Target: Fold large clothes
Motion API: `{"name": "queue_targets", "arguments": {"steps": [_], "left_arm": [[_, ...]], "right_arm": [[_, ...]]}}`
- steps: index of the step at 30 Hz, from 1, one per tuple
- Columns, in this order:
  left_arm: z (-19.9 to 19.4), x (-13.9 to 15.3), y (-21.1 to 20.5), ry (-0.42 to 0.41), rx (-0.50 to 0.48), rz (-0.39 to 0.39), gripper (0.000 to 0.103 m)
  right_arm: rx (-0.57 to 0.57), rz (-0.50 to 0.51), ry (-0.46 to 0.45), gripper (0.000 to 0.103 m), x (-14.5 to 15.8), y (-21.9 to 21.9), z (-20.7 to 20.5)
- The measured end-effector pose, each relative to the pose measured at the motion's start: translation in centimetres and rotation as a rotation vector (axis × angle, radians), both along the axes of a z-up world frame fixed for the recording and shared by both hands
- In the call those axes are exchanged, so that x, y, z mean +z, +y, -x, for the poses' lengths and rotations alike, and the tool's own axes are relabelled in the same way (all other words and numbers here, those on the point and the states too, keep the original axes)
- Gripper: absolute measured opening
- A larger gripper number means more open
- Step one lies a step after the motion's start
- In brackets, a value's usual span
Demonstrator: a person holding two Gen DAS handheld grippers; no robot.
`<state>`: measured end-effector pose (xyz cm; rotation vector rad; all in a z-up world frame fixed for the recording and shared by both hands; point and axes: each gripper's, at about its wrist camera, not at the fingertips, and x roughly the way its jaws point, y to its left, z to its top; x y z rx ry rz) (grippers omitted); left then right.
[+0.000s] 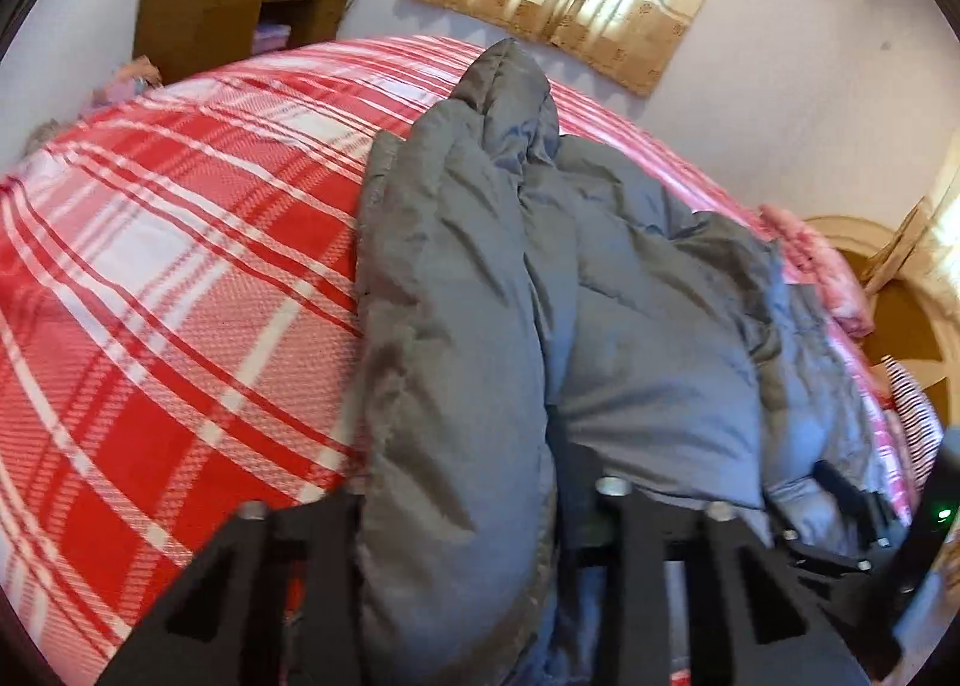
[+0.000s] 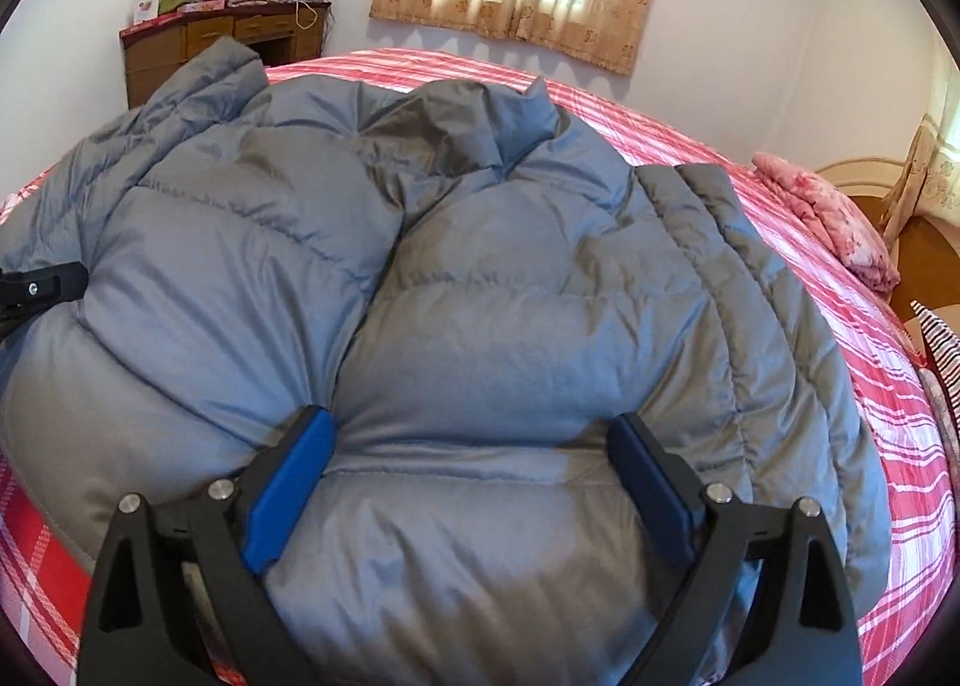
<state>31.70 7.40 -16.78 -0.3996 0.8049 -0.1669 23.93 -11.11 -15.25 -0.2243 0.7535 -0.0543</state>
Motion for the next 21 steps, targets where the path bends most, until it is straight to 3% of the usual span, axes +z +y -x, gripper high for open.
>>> {"name": "queue_targets", "arguments": {"steps": [4, 12, 17, 19, 21], "left_arm": [[0.4, 0.8, 0.0, -0.024, -0.016, -0.018, 0.014], [1.8, 2.2, 2.7, -0.058, 0.003, -0.003, 0.01], [4.2, 5.7, 5.2, -0.141, 0.054, -0.06, 0.009], [5.0, 7.6, 5.5, -0.183, 0.061, -0.088, 0.009], [5.4, 10.1, 5.1, -0.234, 0.043, -0.115, 0.009]], "right_arm": [[-0.016, -0.005, 0.002, 0.095, 0.0, 0.2, 0.3], [0.01, -0.009, -0.009, 0.095, -0.1, 2.7, 1.2], [0.127, -0.056, 0.004, 0.095, 0.4, 5.7, 1.6], [0.177, -0.106, 0.014, 0.09, 1.5, 5.9, 2.3], [0.207, -0.134, -0.031, 0.087, 3.5, 5.0, 4.0]]}}
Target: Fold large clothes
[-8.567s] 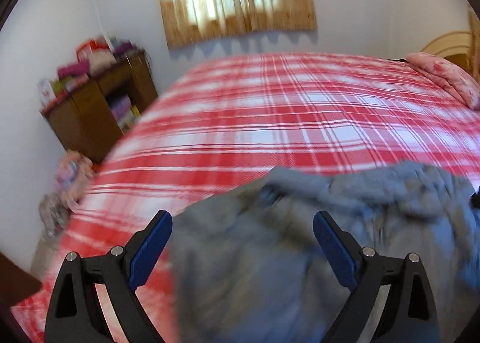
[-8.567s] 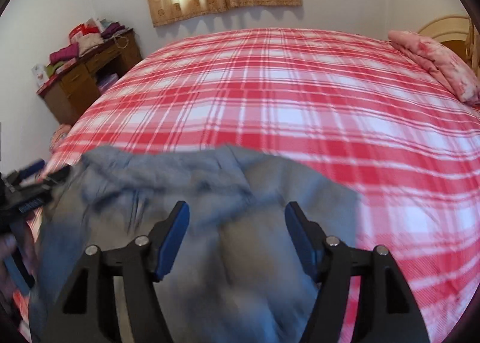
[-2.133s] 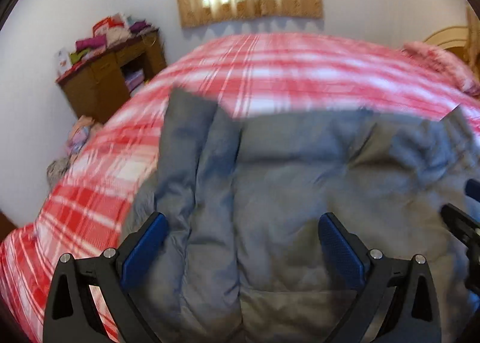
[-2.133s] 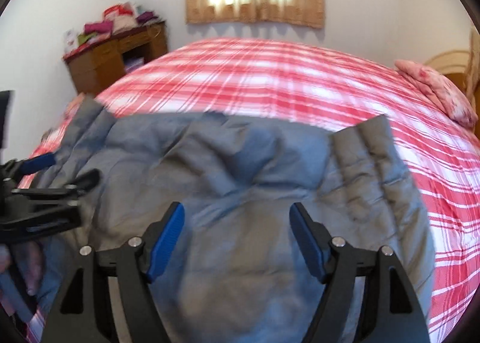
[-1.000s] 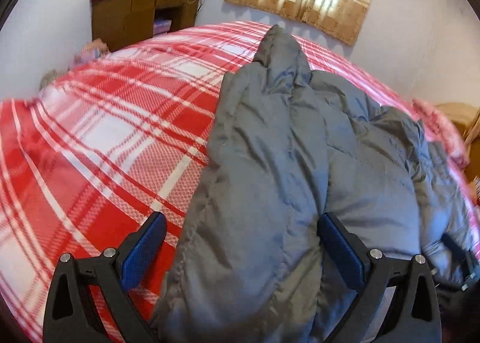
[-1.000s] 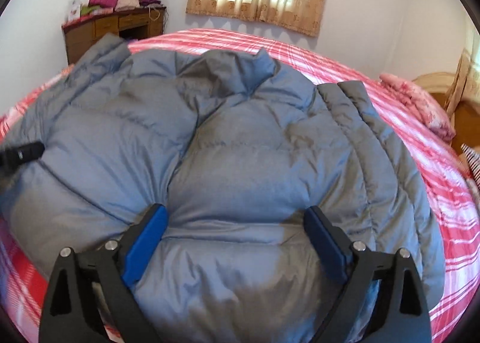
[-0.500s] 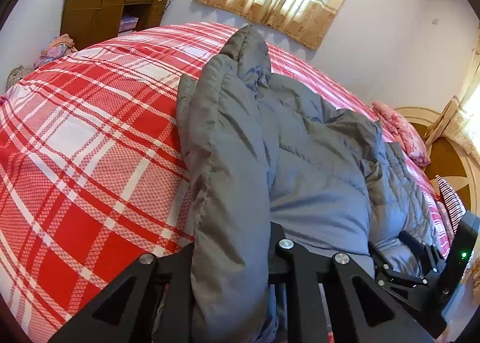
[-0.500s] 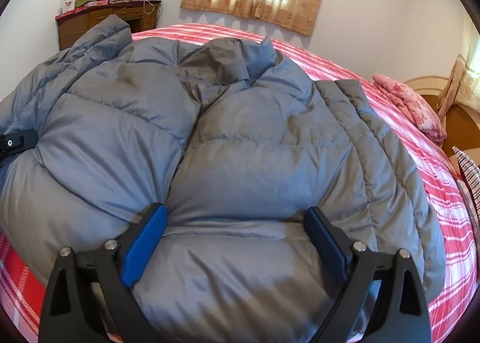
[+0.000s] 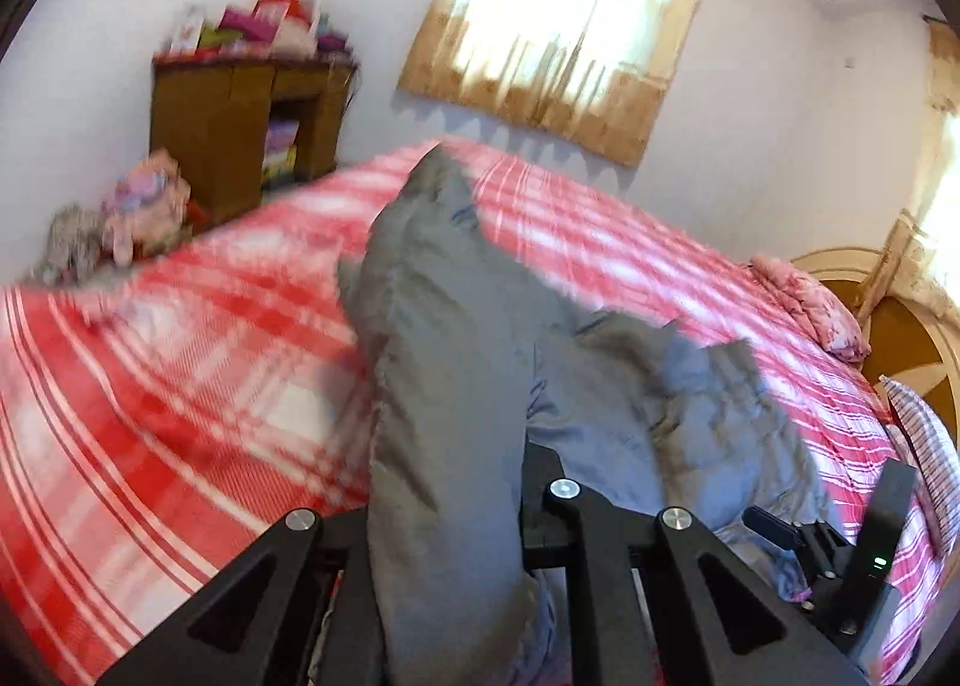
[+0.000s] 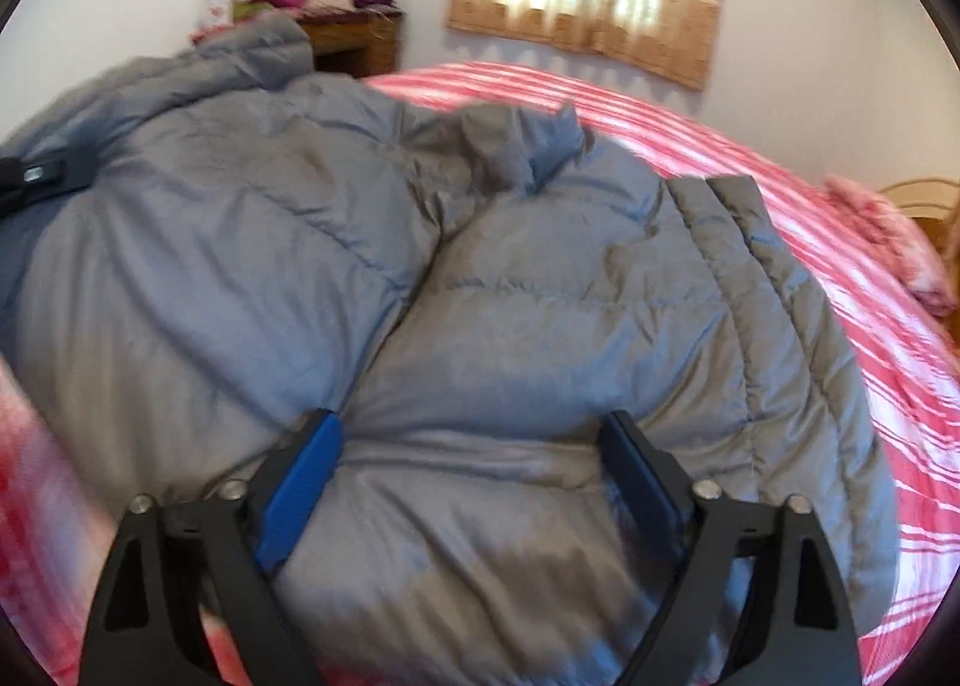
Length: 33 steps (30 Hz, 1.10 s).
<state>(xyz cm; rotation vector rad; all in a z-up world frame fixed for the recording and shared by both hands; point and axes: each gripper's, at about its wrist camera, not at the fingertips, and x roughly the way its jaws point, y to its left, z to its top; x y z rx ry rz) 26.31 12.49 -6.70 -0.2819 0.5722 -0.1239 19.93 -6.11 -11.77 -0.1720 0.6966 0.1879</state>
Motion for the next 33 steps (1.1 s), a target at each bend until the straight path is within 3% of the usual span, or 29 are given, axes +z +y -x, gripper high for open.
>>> {"name": "queue_targets", "arguments": {"steps": [4, 8, 12, 16, 19, 24, 29, 32, 33], "left_arm": [[0.5, 4.3, -3.0, -0.092, -0.068, -0.048, 0.009], [0.1, 7.6, -9.4, -0.162, -0.169, -0.148, 0.009], [-0.7, 8.3, -17.1, -0.19, -0.28, -0.26, 0.009], [-1.1, 5.5, -26.1, -0.203, -0.408, -0.41, 0.009], [-1.4, 1.5, -32.2, -0.185, -0.486, -0.546, 0.009], [-1.3, -4.7, -38.2, -0.15, -0.589, -0.729, 0.009], [0.8, -5.7, -40.3, -0.212, -0.619, -0.858, 0.017], [2.8, -3.8, -40.0, -0.274, -0.594, -0.908, 0.025], [3.1, -2.8, -39.9, -0.29, -0.599, -0.898, 0.032]], "right_arm": [[-0.082, -0.03, -0.085, 0.092, 3.0, -6.0, 2.5], [-0.329, -0.071, -0.076, 0.093, 3.6, -17.0, 2.5], [-0.526, -0.111, -0.071, 0.093, 3.1, -25.8, 3.7], [-0.614, -0.125, -0.055, 0.093, 2.5, -30.5, 4.9], [-0.64, -0.146, -0.04, 0.093, 2.0, -32.5, 5.2], [-0.649, -0.174, -0.011, 0.093, 0.8, -33.5, 5.7], [-0.651, -0.18, 0.006, 0.093, -0.3, -34.8, 5.5], [-0.646, -0.174, 0.011, 0.093, -0.4, -34.8, 4.9], [-0.643, -0.174, 0.011, 0.093, -0.4, -34.9, 4.8]]}}
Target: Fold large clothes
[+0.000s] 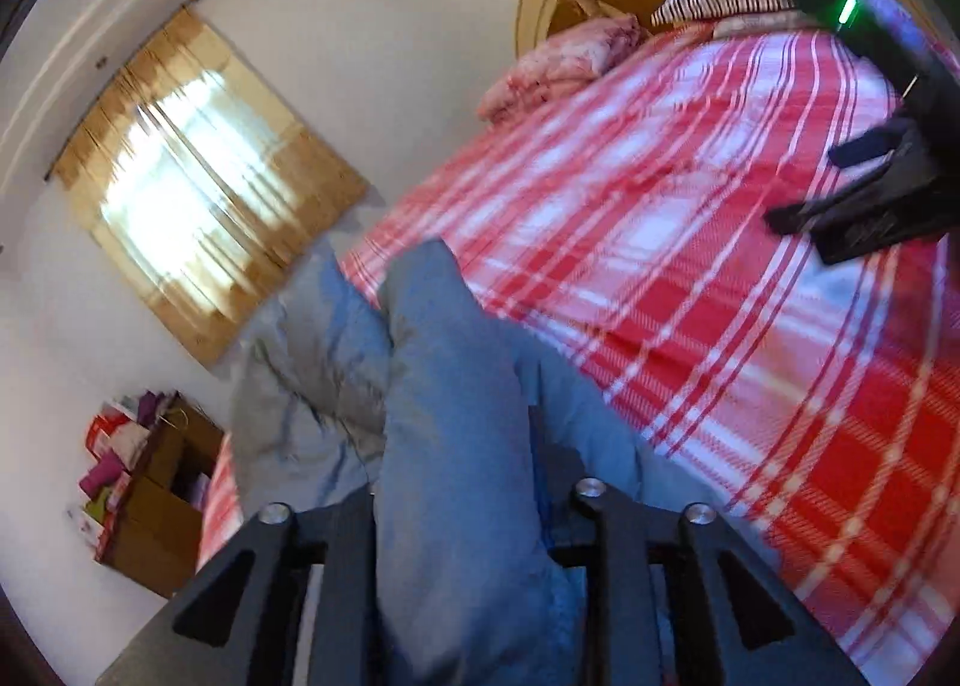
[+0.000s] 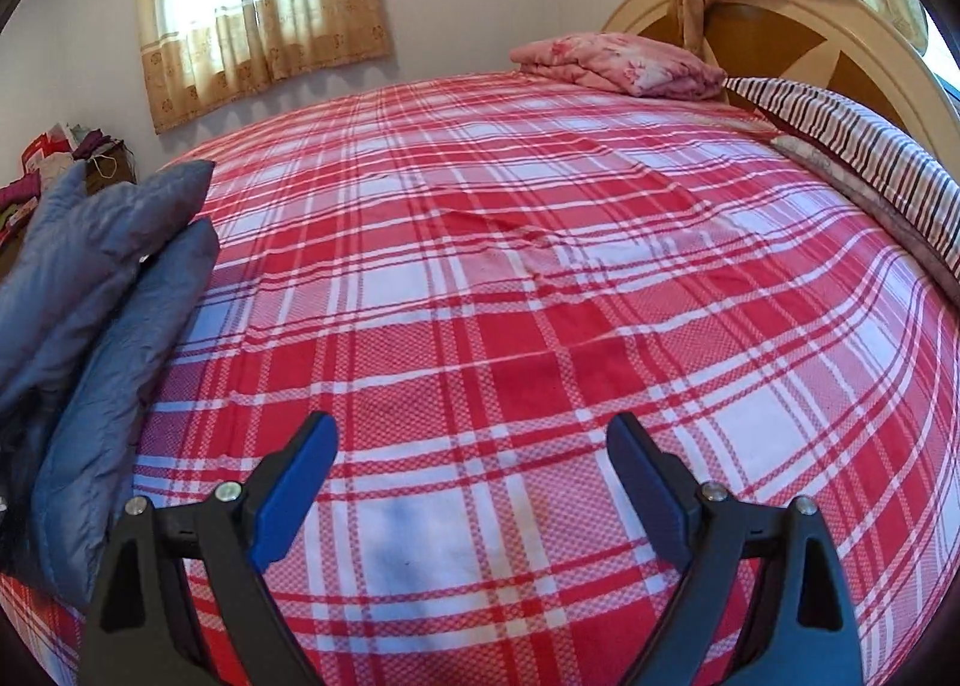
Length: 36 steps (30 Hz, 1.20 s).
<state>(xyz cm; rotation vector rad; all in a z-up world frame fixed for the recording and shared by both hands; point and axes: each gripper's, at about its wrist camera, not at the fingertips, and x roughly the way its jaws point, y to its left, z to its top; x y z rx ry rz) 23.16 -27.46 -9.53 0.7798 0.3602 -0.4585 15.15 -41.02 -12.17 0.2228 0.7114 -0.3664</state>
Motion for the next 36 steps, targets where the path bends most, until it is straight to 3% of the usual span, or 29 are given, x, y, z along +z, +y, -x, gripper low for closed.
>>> {"name": "queue_targets", "arguments": {"steps": [2, 3, 4, 8, 12, 15, 18, 21, 24, 26, 28, 30, 33, 36], "left_arm": [[1.4, 2.2, 0.5, 0.001, -0.04, 0.061, 0.061], [2.0, 3.5, 0.9, 0.001, -0.05, 0.103, 0.084], [2.6, 4.6, 1.5, -0.004, -0.055, 0.139, 0.091], [0.9, 7.8, 4.6, 0.029, 0.019, 0.268, 0.091], [-6.3, 8.5, 10.4, 0.079, 0.299, 0.382, 0.091], [-12.6, 7.6, 16.3, 0.113, 0.544, 0.494, 0.091], [-16.5, 6.0, 19.7, 0.132, 0.671, 0.542, 0.091], [-19.7, 4.1, 21.6, 0.165, 0.794, 0.591, 0.091], [-21.4, 2.8, 21.4, 0.19, 0.816, 0.599, 0.091], [-22.1, 1.7, 20.6, 0.23, 0.801, 0.617, 0.091], [-22.1, 1.2, 20.2, 0.259, 0.786, 0.625, 0.091], [-21.7, 1.3, 19.0, 0.261, 0.75, 0.625, 0.091], [-20.5, 2.1, 16.6, 0.207, 0.674, 0.583, 0.091], [-19.1, 2.6, 14.1, 0.142, 0.591, 0.518, 0.091]], "right_arm": [[0.004, 0.007, 0.002, 0.093, 0.4, 0.1, -0.4], [0.006, 0.01, 0.004, 0.093, 0.5, 0.1, -0.6], [0.008, 0.012, 0.004, 0.093, 0.8, 0.1, -0.9], [0.027, 0.014, -0.008, 0.09, 3.2, 0.8, -2.1], [0.124, 0.037, -0.03, 0.081, 7.5, 4.0, -4.5], [0.22, 0.01, -0.023, 0.075, 10.6, 7.5, -7.4], [0.3, -0.012, 0.009, 0.075, 12.3, 11.2, -10.6], [0.325, -0.031, 0.083, 0.072, 12.1, 14.2, -14.2], [0.328, -0.056, 0.159, 0.07, 11.2, 16.6, -17.2], [0.329, -0.016, 0.188, 0.069, 10.4, 18.2, -18.5], [0.336, -0.016, 0.217, 0.064, 9.1, 18.9, -19.0], [0.328, 0.012, 0.23, 0.046, 7.8, 18.8, -18.7], [0.296, 0.0, 0.216, 0.028, 5.8, 17.3, -17.0], [0.241, -0.051, 0.182, 0.02, 3.5, 15.0, -14.8]]}}
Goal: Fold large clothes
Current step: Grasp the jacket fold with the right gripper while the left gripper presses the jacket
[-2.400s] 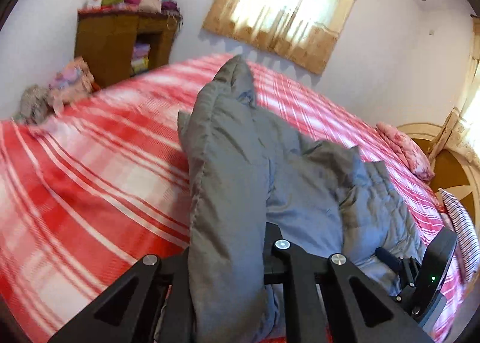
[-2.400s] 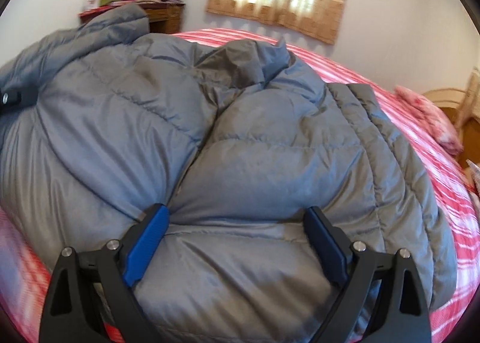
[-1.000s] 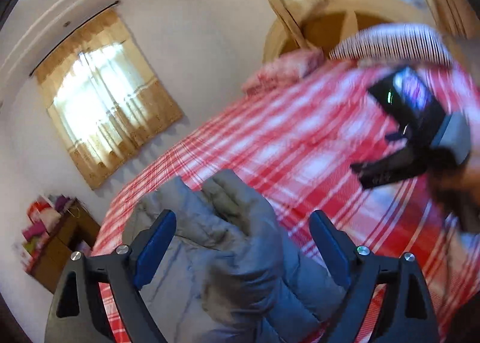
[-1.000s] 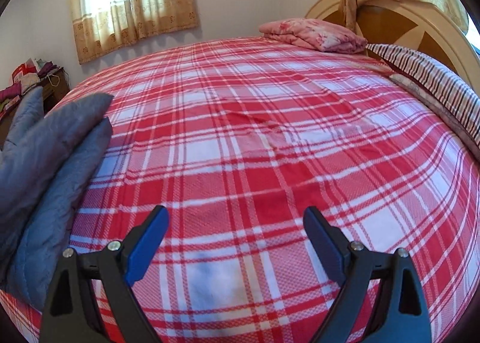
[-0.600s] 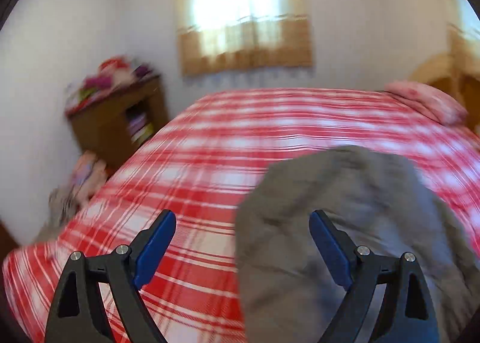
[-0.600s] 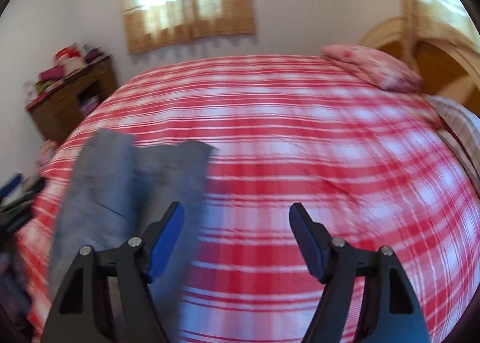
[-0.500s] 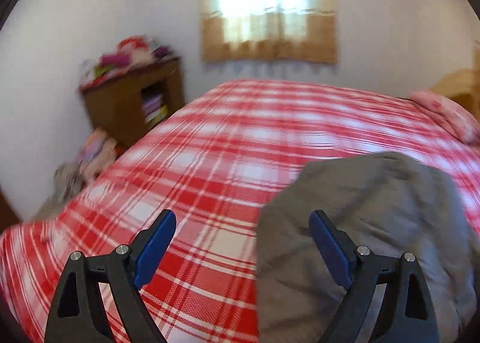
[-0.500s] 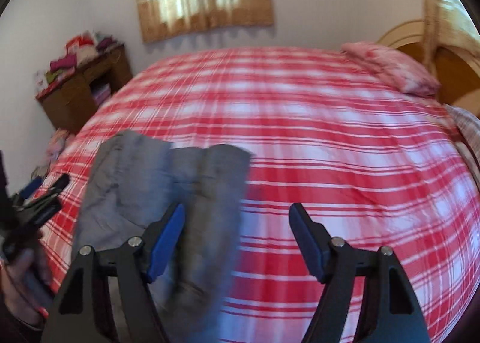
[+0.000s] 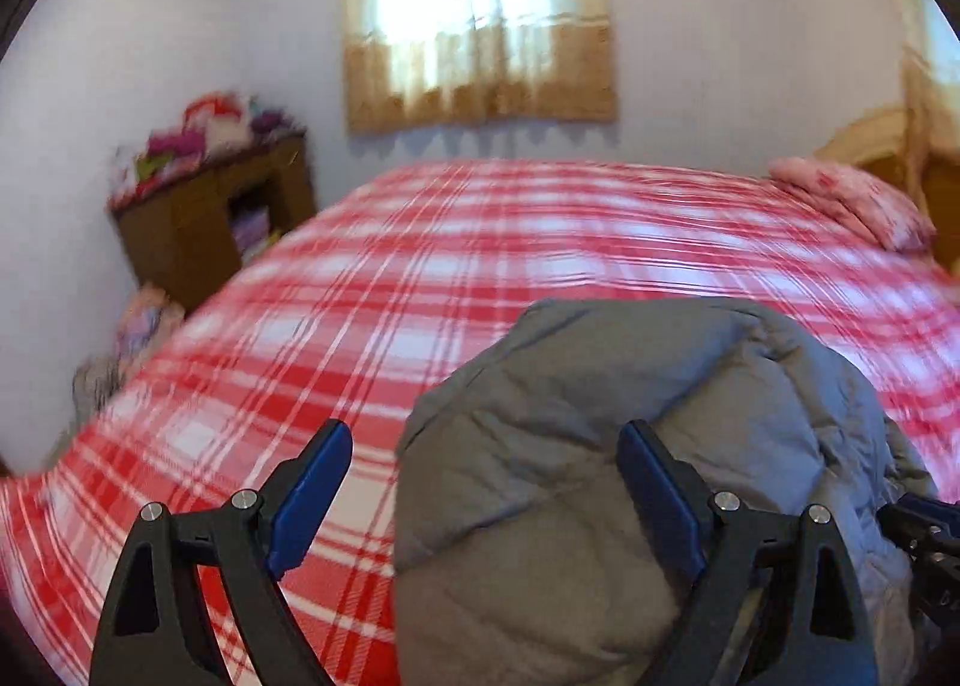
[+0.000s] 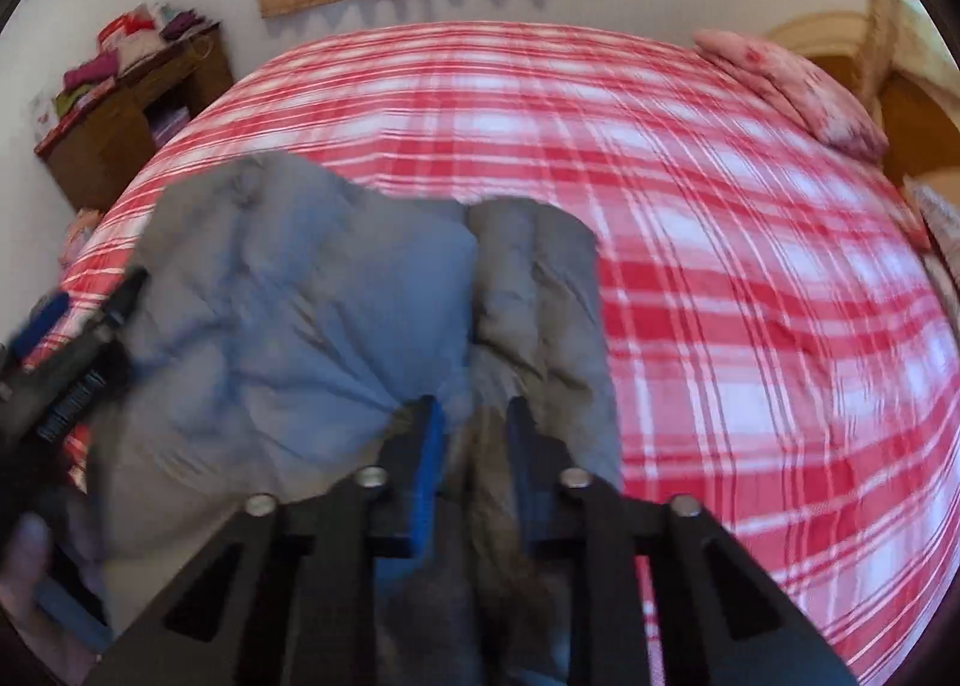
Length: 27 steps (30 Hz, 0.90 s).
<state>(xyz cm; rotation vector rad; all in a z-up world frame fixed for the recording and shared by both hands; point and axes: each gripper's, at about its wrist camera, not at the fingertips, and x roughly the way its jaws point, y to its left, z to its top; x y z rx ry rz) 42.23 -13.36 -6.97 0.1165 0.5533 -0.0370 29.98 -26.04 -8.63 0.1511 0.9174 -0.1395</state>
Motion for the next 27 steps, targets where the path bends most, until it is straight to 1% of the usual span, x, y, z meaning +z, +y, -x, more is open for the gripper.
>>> {"name": "queue_targets", "arguments": {"steps": [3, 4, 6, 7, 9, 10, 12, 14, 16, 17, 19, 21, 22, 24, 27], "left_arm": [[0.6, -0.6, -2.5, -0.027, -0.054, -0.071, 0.091], [0.7, -1.0, -3.6, -0.023, -0.083, -0.096, 0.091], [1.0, -1.6, -5.0, -0.02, -0.108, -0.136, 0.091], [0.9, -1.8, -5.2, -0.02, -0.117, -0.146, 0.091], [1.0, -1.8, -5.8, -0.015, -0.138, -0.162, 0.091], [0.9, -1.8, -5.8, -0.015, -0.14, -0.165, 0.091], [0.7, -1.8, -6.0, -0.009, -0.144, -0.167, 0.091], [0.6, -1.8, -6.1, 0.001, -0.14, -0.167, 0.091], [0.6, -1.7, -6.1, 0.004, -0.141, -0.165, 0.091], [0.6, -1.5, -6.0, 0.004, -0.141, -0.162, 0.091], [0.8, -1.0, -5.4, -0.002, -0.127, -0.139, 0.091], [0.5, -0.4, -3.8, -0.005, -0.089, -0.093, 0.091], [0.4, -0.5, -3.1, 0.003, -0.078, -0.072, 0.091], [-0.5, -1.1, -2.2, 0.04, -0.072, -0.043, 0.091], [-1.4, -2.8, -2.4, 0.103, -0.093, -0.013, 0.091]], "right_arm": [[-0.033, -0.064, 0.006, 0.017, -2.6, -1.6, 0.5], [-0.036, -0.066, 0.012, 0.017, -3.4, -1.8, 0.7], [-0.035, -0.064, 0.019, 0.017, -3.8, -2.2, 0.9], [-0.04, -0.074, 0.025, 0.017, -3.4, -2.7, 1.1], [-0.074, -0.072, -0.001, 0.017, -1.3, -3.8, 1.7], [-0.087, -0.043, -0.03, 0.017, 0.3, -4.0, 2.0], [-0.103, -0.007, -0.085, 0.021, 3.3, -3.9, 2.0], [-0.095, -0.009, -0.129, 0.021, 5.8, -3.1, 1.5], [-0.068, -0.026, -0.158, 0.021, 6.5, -1.9, 0.6], [-0.055, -0.043, -0.157, 0.021, 6.0, -1.3, -0.3], [-0.031, -0.097, -0.16, 0.021, 4.0, -0.6, -1.0], [-0.027, -0.076, -0.123, 0.019, 1.3, 0.1, -1.9], [-0.023, -0.066, -0.119, 0.019, 0.1, 0.4, -2.0], [-0.026, -0.039, -0.127, 0.017, -1.6, 0.6, -1.8], [-0.046, -0.066, -0.139, 0.016, -2.6, -0.1, -1.3]]}}
